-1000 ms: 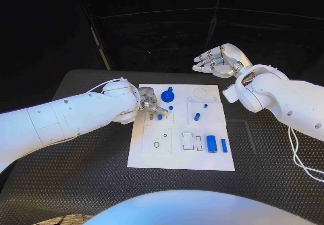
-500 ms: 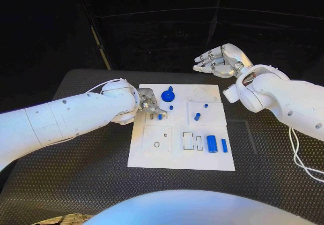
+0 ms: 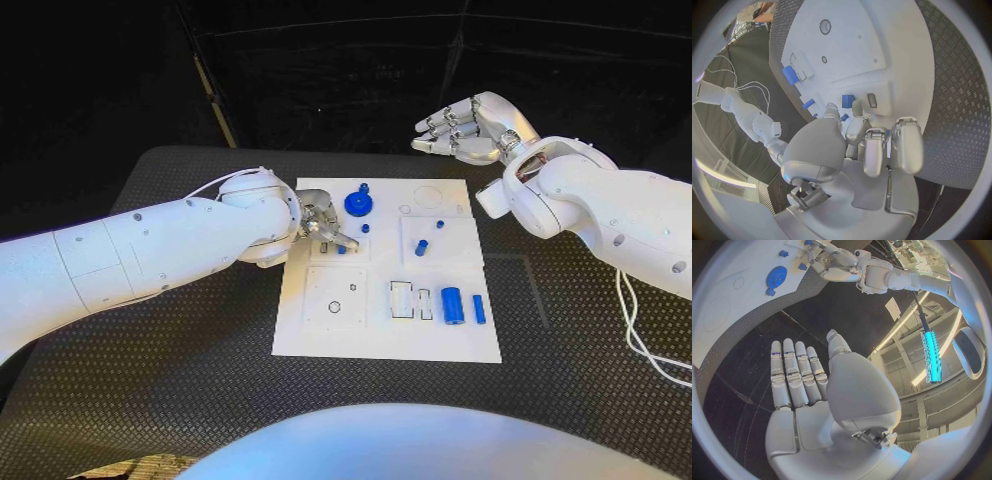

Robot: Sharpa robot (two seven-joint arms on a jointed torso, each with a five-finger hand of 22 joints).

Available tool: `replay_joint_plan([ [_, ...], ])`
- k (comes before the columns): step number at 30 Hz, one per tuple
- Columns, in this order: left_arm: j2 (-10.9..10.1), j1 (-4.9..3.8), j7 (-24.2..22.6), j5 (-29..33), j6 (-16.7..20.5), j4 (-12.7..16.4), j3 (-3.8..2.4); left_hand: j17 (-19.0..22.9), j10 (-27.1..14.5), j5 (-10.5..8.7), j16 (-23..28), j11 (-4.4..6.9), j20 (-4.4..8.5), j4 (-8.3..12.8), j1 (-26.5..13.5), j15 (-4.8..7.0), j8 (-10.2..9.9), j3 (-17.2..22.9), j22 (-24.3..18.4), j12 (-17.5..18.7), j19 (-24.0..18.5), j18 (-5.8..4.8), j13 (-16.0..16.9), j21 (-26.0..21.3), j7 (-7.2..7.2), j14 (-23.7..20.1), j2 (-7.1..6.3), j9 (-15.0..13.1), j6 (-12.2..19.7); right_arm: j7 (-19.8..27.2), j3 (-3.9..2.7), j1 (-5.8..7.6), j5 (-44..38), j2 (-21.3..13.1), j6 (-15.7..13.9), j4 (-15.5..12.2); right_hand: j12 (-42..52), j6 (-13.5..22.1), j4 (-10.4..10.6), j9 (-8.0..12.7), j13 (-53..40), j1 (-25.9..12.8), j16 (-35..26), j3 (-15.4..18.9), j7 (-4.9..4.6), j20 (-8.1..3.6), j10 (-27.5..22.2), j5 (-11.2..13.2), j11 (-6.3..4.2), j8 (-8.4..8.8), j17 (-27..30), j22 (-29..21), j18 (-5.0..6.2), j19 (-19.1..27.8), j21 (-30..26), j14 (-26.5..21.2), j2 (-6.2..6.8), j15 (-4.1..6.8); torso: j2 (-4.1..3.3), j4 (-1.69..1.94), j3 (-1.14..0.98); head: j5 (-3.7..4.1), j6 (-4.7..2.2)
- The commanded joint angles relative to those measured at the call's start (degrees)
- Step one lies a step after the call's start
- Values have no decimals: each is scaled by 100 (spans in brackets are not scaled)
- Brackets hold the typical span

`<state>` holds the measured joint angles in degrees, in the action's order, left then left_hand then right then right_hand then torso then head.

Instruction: Assemble the parts on the task board

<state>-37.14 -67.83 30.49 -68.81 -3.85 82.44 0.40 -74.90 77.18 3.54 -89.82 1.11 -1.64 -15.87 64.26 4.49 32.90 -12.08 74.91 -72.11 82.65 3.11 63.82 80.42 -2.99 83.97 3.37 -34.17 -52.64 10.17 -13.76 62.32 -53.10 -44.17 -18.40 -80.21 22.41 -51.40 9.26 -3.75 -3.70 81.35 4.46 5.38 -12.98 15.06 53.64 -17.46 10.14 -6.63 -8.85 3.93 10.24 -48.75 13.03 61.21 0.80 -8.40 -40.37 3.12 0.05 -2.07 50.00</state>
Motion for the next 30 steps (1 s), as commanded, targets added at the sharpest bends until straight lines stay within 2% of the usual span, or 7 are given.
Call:
replay_joint_plan([
  [1, -3, -5, -8, 68, -75, 25, -5, -1510, -7, 39, -18, -21, -38, -18, 48, -28, -27, -27, 111, 29, 5, 15, -5, -19, -16, 603, 11, 15, -25, 50, -2, 8, 20, 10, 41, 1, 33, -35, -16, -3, 8, -45, -24, 21, -87, 15, -30, -35, 27, 37, 8, -6, 28, -15, -34, -15, -22, -2, 3, 2, -1, -8, 0],
  [7, 5, -5, -3, 72, -100, 3, -5, -1510, -8, 51, -18, -23, -42, -24, 48, -30, -39, -23, 114, 27, 7, 15, -6, -17, -18, 603, 24, 26, -35, 51, -2, 6, 20, 14, 45, 6, 34, -35, -17, -3, 8, -45, -25, 22, -86, 15, -31, -48, 27, 38, 9, -6, 28, -17, -38, -14, -21, -2, 0, 1, -2, -5, 0],
  [17, 51, -5, 9, 73, -148, -71, -4, -1510, -21, 71, -18, -31, -65, 35, 220, -41, -133, 88, 115, 18, 6, 19, -10, -26, -24, 603, 133, 107, -111, 50, -1, 5, 20, 10, 48, 1, 34, -35, -17, -3, 8, -45, -25, 22, -86, 15, -31, -48, 27, 38, 9, -6, 28, -17, -38, -14, -21, -2, 2, 1, 1, -2, 0],
  [24, 93, -5, 17, 73, -202, -123, -4, -1510, -28, 73, -18, -32, -70, 107, 374, -44, -190, 193, 121, 12, 7, 20, -13, -31, -25, 603, 208, 153, -154, 49, -1, 4, 20, 7, 48, -3, 34, -35, -17, -3, 8, -45, -25, 22, -86, 15, -31, -48, 27, 38, 9, -6, 28, -17, -38, -14, -21, -2, 2, -4, -3, 2, 0],
  [30, 109, -5, 19, 72, -224, -129, -3, -1510, -36, 74, -18, -32, -72, 203, 519, -45, -232, 289, 116, 13, 3, 22, -22, -41, -25, 603, 209, 186, -180, 48, -1, 4, 20, 2, 52, -5, 34, -35, -17, -3, 8, -45, -25, 22, -86, 15, -31, -48, 27, 38, 9, -6, 28, -17, -38, -14, -21, -2, 3, -1, -2, 15, 0],
])
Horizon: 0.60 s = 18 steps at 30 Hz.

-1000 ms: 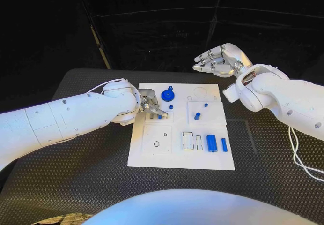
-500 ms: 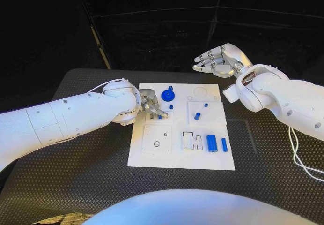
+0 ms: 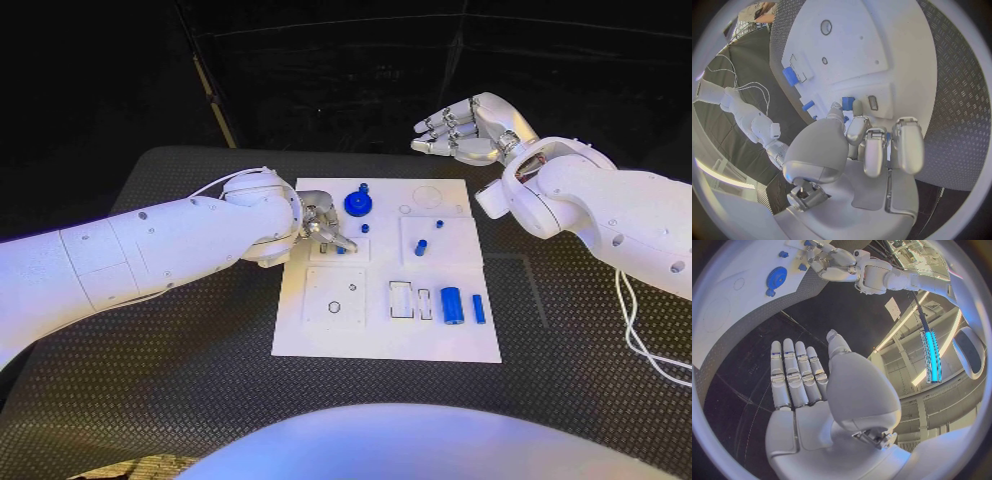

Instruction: Assemble the parts on the task board

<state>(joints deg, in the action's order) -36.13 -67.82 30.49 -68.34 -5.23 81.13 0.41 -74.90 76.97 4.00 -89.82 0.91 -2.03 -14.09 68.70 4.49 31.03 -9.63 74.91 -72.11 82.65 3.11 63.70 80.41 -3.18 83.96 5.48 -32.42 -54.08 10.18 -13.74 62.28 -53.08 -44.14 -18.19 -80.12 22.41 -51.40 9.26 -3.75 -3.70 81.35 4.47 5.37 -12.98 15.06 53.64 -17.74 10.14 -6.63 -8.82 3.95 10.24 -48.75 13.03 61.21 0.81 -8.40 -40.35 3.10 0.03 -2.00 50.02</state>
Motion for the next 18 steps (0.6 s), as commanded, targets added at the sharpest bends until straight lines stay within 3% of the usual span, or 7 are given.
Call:
replay_joint_plan([
  [1, 9, -6, 19, 26, -86, 3, -5, -1510, -19, 29, -18, -12, -33, 52, 114, -46, -54, 72, 115, 15, 2, 23, -15, -42, -6, 604, -4, 18, -41, 47, -3, 9, 19, -1, 32, -14, 34, -35, -17, -3, 8, -46, -25, 22, -86, 15, -31, -19, 27, 37, 6, -7, 28, -17, -38, -14, -22, -2, 1, 2, -1, 5, -2],
  [9, 21, -6, 18, 26, -68, 16, -5, -1510, -16, 39, -18, 6, -27, 242, 410, -36, -121, 372, 125, 5, 4, 22, -7, -46, 15, 604, 32, 67, -72, 49, -3, 9, 19, 6, 37, -9, 38, -38, -19, -3, 8, -48, -27, 24, -86, 15, -32, -42, 27, 38, 10, -8, 28, -23, -48, -12, -22, -2, 3, 5, 2, 9, -2],
  [18, 26, -6, 11, 95, 87, 31, -5, -1510, -32, 64, -18, 57, 19, 531, 852, 12, -257, 1219, 140, 26, 10, 22, -15, -53, 67, 604, 91, 162, -67, 52, -3, 9, 19, 10, 45, -1, 41, -41, -20, -4, 7, -46, -28, 23, -85, 15, -29, -51, 26, 37, 11, -8, 28, -25, -51, -11, -25, -1, 3, 2, 3, 8, -2],
])
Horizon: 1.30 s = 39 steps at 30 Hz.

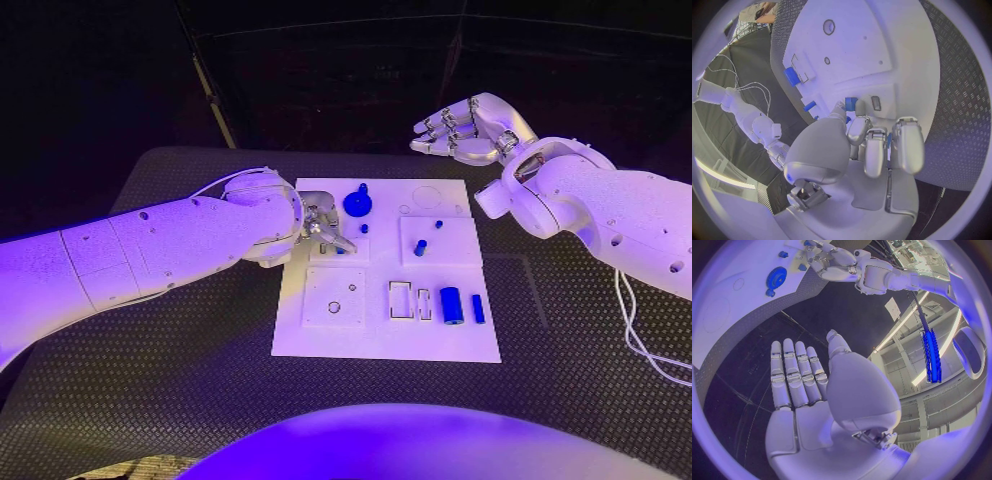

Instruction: Assemble the parts on the task board

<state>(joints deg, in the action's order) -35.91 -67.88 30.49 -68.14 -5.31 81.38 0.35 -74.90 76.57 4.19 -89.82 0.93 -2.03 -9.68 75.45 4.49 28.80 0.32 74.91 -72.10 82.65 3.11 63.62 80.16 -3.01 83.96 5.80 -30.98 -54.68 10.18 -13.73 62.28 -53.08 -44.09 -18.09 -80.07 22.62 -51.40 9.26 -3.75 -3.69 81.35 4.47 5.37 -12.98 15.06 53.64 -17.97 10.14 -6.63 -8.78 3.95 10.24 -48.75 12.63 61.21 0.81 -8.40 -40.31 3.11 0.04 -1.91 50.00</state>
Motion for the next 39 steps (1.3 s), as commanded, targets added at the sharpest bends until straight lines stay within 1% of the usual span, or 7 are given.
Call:
replay_joint_plan([
  [1, 5, 0, 9, 91, 113, 8, 1, -1510, 3, 48, -18, 58, 23, 135, 225, 16, -46, 346, 143, 32, 11, 22, -12, -29, 51, 604, 50, 26, -3, 53, -3, 9, 19, 5, 37, -5, 20, -41, -20, -4, 7, -46, -28, 23, -85, 15, -29, -27, 26, 37, 7, -8, 28, -25, -11, -11, -25, -1, -2, 2, 1, 0, 0],
  [6, 1, 0, 0, 185, 168, 20, 1, -1510, -8, 131, -18, 47, 30, 324, 276, 12, -85, 1073, 150, 62, 12, 21, -29, -35, 27, 604, -106, 48, 7, 54, -3, 8, 23, 9, 48, 7, 20, -41, -20, -4, 7, -46, -28, 23, -85, 15, -29, -27, 26, 37, 7, -8, 28, -25, -11, -11, -25, -1, 0, 5, 0, -3, 0],
  [8, -5, 0, -3, 220, 176, 31, 1, -1510, 3, 364, -18, 34, 30, 400, 86, -21, -70, 1697, 163, 71, 16, 25, -34, -35, -2, 604, -335, 35, -11, 54, -3, 8, 27, 10, 51, 11, 20, -41, -20, -4, 7, -46, -28, 23, -85, 15, -29, -27, 26, 37, 7, -8, 28, -25, -11, -11, -25, -1, -2, 6, 1, 2, 0],
  [12, -17, 0, -6, 252, 182, 57, 0, -1510, 34, 381, -18, 55, -17, 557, -344, -15, 7, 2693, 177, 68, 20, 14, -42, -40, -15, 604, -717, -36, -9, 57, -3, 8, 39, 23, 55, 31, 23, -46, -23, -5, 6, -44, -29, 22, -83, 15, -26, -41, 24, 35, 9, -8, 28, -28, -16, -9, -28, 0, -1, 0, 1, 3, 0],
  [16, -33, 0, -8, 289, 181, 85, -2, -1510, 60, 363, -18, 29, -2, 703, -676, -26, 120, 3301, 186, 60, 22, 20, -42, -46, -5, 604, -882, -133, -2, 57, -3, 8, 45, 29, 59, 45, 23, -46, -23, -5, 6, -44, -29, 22, -83, 15, -26, -41, 24, 35, 9, -8, 28, -28, -16, -9, -28, 0, 0, 3, 1, 0, 0],
  [30, -97, -46, 4, 332, 62, 116, -75, -1510, 69, 366, -18, 29, -8, 938, -956, -19, 271, 3818, 197, 69, 23, 20, -62, -55, 7, 604, -959, -273, 44, 37, -2, 7, 50, 38, 38, 71, 26, -49, -23, -5, 6, -43, -29, 20, -82, 15, -24, -51, 23, 34, 10, -8, 28, -31, -20, -8, -34, 0, -1, 2, -5, -1, 0],
  [39, 56, -133, 16, 335, -96, -153, -85, -1510, 73, 364, -18, 30, -8, 978, -964, -19, 288, 3860, 205, 66, 27, 18, -58, -51, 8, 604, -972, -290, 51, 38, -2, 7, 60, 47, 41, 77, 29, -52, -21, -5, 6, -46, -30, 18, -82, 14, -22, -59, 22, 34, 12, -8, 28, -34, -25, -7, -40, 1, -4, 0, -7, -9, 0],
])
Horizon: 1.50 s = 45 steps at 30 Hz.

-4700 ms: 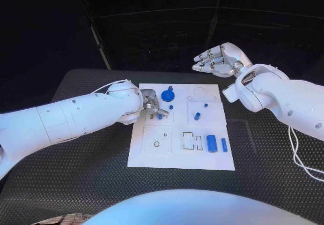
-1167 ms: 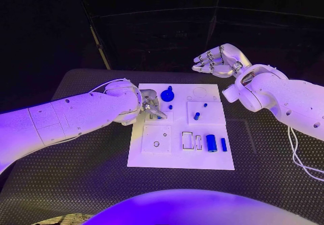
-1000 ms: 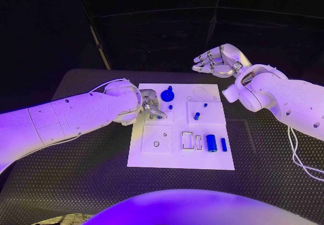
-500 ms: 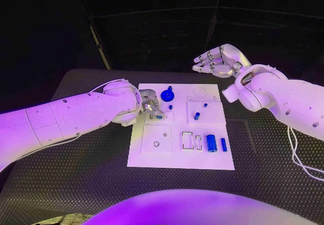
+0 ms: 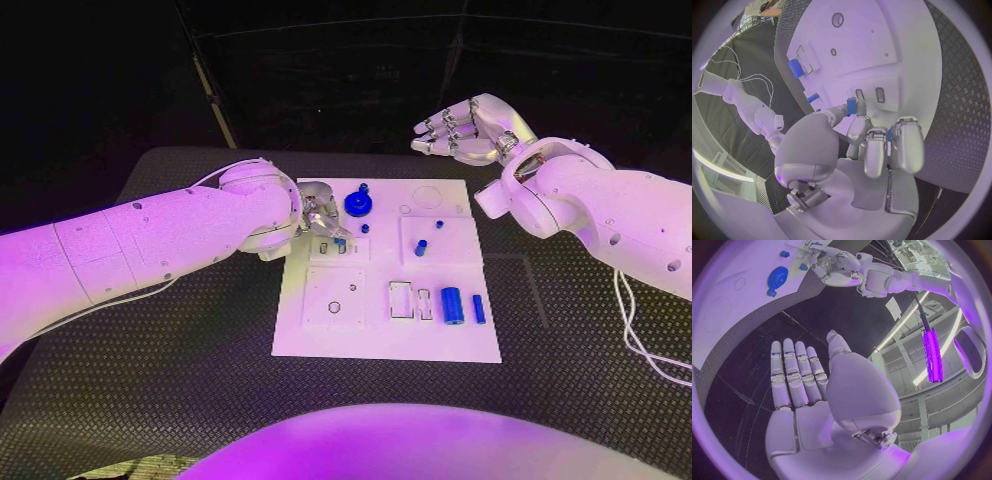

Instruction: Assemble the parts on the task board

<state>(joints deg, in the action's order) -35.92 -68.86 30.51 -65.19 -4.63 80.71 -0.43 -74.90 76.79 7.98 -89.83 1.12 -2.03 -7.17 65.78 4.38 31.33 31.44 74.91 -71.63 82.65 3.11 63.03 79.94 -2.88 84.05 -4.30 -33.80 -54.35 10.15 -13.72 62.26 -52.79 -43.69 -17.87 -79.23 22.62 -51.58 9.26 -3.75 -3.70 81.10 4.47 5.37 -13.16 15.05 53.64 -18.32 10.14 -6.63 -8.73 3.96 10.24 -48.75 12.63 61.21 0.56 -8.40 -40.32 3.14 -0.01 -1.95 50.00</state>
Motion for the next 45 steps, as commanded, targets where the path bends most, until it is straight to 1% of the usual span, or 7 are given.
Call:
replay_joint_plan([
  [1, 91, -49, 17, 41, -202, -134, -8, -1510, 51, -15, -17, 11, -8, 727, 2, -7, 35, 749, 206, 18, 27, 17, 3, -28, -5, 595, 38, -8, 18, 40, -3, 9, 32, 8, 19, -8, 29, -34, -20, -5, 7, -23, -30, 18, -64, 15, -22, -26, 22, 34, 8, -9, 29, -35, -26, -7, -17, 1, -4, -4, 0, -8, 0],
  [3, 147, -70, 22, 42, -277, -211, -6, -1510, 51, -15, -17, 11, -8, 729, 1, -7, 36, 750, 203, 19, 26, 18, 1, -30, -5, 595, 38, -9, 18, 39, -3, 9, 33, 11, 20, -8, 29, -34, -20, -5, 7, -23, -30, 18, -64, 15, -22, -26, 22, 34, 8, -9, 29, -35, -26, -7, -17, 1, -5, -4, -5, -8, 0],
  [6, 255, -107, 33, 46, -448, -352, 2, -1510, 49, -16, -17, 11, -8, 730, 1, -8, 37, 751, 205, 21, 27, 18, -2, -29, -5, 595, 37, -10, 18, 39, -3, 10, 34, 15, 22, -7, 29, -34, -20, -5, 7, -23, -30, 18, -64, 15, -22, -26, 22, 34, 8, -9, 29, -35, -26, -7, -17, 1, -4, -5, 1, -9, 0],
  [12, 480, -177, 67, 59, -894, -656, 45, -1510, 37, -18, -17, 10, -8, 732, -1, -8, 39, 753, 160, 38, 2, 29, -28, -65, -6, 595, 38, -11, 18, 38, -2, 10, 35, 27, 25, -4, 29, -34, -20, -5, 7, -23, -30, 18, -64, 15, -22, -26, 22, 34, 8, -9, 29, -35, -26, -7, -17, 1, -1, 1, 0, -19, 0],
  [18, 611, -219, 98, 132, -1159, -829, 82, -1510, 37, -20, -17, 9, -9, 735, -2, -9, 41, 756, 162, 39, 2, 28, -29, -64, -7, 595, 43, -13, 20, 39, -2, 10, 35, 32, 25, -6, 31, -36, -16, -5, 7, -29, -32, 18, -64, 15, -22, -34, 22, 33, 10, -9, 29, -38, -31, -6, -23, 1, -6, -4, 5, -5, 0],
  [30, 704, -259, 140, 150, -1421, -961, 144, -1510, 34, -26, -17, 5, -11, 757, -1, -13, 54, 776, 160, 44, -3, 29, -35, -70, -11, 595, 70, -26, 24, 46, -1, 10, 35, 44, 34, 7, 31, -36, -16, -5, 7, -29, -32, 18, -64, 15, -22, -34, 22, 33, 10, -9, 29, -38, -31, -6, -23, 1, -3, 2, 6, 8, 0],
  [45, 676, -266, 149, 37, -1476, -952, 165, -1510, 47, -29, -17, 7, -14, 784, -42, -15, 112, 792, 171, 32, -1, 26, -18, -66, -3, 595, 94, -70, -9, 53, 0, 10, 35, 48, 46, 15, 31, -36, -16, -5, 7, -29, -32, 18, -64, 15, -22, -34, 22, 33, 10, -9, 29, -38, -31, -6, -23, 1, -2, 1, 10, -2, 0],
])
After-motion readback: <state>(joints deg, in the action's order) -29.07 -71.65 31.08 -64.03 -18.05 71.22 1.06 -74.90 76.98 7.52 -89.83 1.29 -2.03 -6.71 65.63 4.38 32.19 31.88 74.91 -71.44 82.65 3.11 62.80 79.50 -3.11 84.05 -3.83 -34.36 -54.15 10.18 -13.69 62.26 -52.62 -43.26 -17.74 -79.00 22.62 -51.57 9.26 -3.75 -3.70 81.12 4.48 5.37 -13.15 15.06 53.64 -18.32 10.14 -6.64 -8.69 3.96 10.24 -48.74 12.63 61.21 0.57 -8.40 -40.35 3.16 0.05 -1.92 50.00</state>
